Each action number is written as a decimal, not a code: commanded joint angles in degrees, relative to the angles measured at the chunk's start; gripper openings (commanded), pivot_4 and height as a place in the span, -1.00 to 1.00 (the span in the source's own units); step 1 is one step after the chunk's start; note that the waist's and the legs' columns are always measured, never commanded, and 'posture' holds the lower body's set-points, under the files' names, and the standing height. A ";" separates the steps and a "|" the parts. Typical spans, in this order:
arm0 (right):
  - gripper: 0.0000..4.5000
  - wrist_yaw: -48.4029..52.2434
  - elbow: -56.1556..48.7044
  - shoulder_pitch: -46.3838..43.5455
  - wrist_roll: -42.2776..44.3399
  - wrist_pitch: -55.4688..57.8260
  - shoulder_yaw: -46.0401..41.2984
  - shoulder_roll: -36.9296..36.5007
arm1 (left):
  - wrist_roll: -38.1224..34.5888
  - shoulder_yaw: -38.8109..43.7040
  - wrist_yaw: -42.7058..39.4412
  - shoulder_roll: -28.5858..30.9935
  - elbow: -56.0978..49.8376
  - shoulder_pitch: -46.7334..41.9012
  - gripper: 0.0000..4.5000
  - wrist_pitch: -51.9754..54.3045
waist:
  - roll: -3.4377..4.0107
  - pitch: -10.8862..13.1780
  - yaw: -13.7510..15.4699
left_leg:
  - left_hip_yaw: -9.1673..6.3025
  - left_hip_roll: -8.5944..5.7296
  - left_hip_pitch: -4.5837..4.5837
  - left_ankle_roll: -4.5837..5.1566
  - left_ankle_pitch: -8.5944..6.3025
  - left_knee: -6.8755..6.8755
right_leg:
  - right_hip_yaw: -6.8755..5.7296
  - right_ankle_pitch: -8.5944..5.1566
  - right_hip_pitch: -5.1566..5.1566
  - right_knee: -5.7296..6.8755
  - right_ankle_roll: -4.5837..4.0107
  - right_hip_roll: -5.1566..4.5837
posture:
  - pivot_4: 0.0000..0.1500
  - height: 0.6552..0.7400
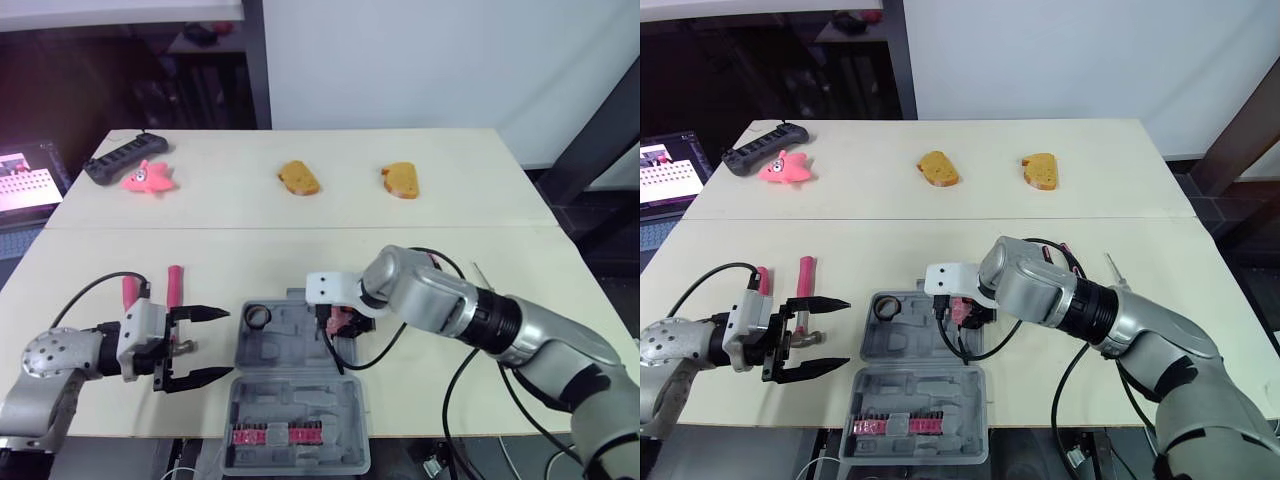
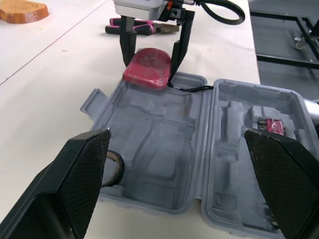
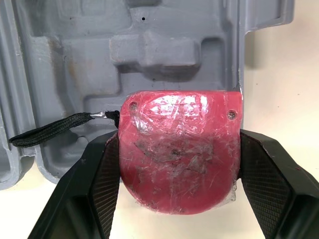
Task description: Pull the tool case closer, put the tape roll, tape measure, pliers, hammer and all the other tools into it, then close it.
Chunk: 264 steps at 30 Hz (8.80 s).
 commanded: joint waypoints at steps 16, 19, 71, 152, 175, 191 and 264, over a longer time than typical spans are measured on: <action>0.52 -0.62 0.90 2.30 -1.32 -3.89 -2.85 2.98 | -0.64 0.57 0.36 0.73 -2.51 1.00 1.00 1.51 | 0.00 0.00 0.04 | 0.00 0.00 -0.01 0.00 0.00 0.02 | 0.00 0.00 0.01 0.02 0.00 0.00 | 1.00 1.00; 0.98 -0.56 0.03 2.25 -1.17 -3.71 -3.52 2.76 | -0.71 0.49 0.23 0.86 -2.69 1.15 1.00 1.87 | 0.00 0.00 0.04 | 0.00 0.00 0.00 0.00 0.00 0.01 | 0.00 0.00 0.00 0.02 0.00 0.00 | 1.00 1.00; 0.18 -17.08 -13.94 45.01 8.36 -30.50 -40.13 6.03 | -0.60 0.38 1.41 0.40 -2.57 0.63 1.00 3.19 | -0.06 -0.01 0.15 | 0.00 0.01 0.02 0.00 0.00 0.00 | 0.05 -0.02 0.13 -0.12 0.01 0.04 | 1.00 1.00; -0.38 -20.43 15.51 50.67 4.22 -41.92 -39.02 10.71 | 0.21 -0.33 1.14 1.15 0.35 -4.76 1.00 4.03 | -0.52 -2.89 1.70 | -0.01 -0.02 2.02 0.08 -0.14 -0.99 | 0.16 -0.62 2.26 -1.80 -0.20 0.01 | 1.00 1.00; 0.71 4.17 -2.00 67.80 21.30 -41.03 -78.36 -18.79 | 2.52 21.07 3.83 11.18 22.25 6.41 1.00 3.60 | 0.18 -0.23 1.59 | 0.01 -0.07 -0.14 0.45 -0.29 -0.97 | 0.13 -0.17 0.39 -1.73 0.02 0.04 | 1.00 1.00; 0.97 6.66 13.49 78.19 18.38 -57.83 -84.16 -15.83 | 7.27 26.53 1.31 18.54 55.54 5.95 1.00 -12.56 | 0.15 -0.22 1.04 | 0.15 -0.05 0.08 0.33 -0.23 -0.88 | 0.21 -0.26 0.51 -1.56 -0.21 0.04 | 1.00 1.00; -0.56 -18.55 -33.01 28.81 28.25 0.02 -47.22 -7.44 | 0.88 10.90 9.98 2.83 1.46 0.42 1.00 5.43 | 0.58 -0.03 0.11 | -0.05 0.00 0.07 0.28 -0.17 -0.09 | 0.25 -0.13 0.38 -0.47 0.00 0.24 | 1.00 1.00</action>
